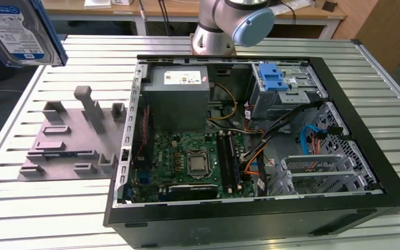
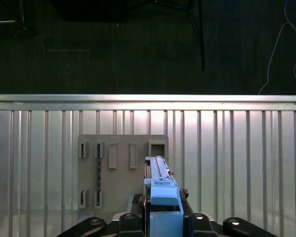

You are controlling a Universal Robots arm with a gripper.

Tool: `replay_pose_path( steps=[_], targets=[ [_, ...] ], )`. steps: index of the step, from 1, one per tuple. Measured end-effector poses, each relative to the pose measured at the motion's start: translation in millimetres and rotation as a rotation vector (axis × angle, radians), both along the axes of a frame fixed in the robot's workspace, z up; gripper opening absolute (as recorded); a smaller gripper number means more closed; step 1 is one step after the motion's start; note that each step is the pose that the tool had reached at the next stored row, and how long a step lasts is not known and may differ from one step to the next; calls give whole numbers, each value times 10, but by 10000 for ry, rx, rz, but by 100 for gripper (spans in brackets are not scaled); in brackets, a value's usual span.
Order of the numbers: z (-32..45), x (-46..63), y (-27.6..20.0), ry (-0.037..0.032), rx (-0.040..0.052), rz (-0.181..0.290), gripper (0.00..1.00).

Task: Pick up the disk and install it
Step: 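Pick up the disk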

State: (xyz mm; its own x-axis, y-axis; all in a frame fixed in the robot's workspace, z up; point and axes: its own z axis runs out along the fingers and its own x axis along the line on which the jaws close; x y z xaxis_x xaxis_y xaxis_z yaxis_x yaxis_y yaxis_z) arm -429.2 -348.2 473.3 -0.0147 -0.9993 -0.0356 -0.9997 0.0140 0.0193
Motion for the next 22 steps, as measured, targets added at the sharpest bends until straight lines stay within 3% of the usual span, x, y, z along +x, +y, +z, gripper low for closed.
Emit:
replay_pose_path(
  steps=[6,22],
  targets=[
    [0,65,-65,-1,0,-1,36],
    [0,306,-161,0,0,-1,36]
  ],
)
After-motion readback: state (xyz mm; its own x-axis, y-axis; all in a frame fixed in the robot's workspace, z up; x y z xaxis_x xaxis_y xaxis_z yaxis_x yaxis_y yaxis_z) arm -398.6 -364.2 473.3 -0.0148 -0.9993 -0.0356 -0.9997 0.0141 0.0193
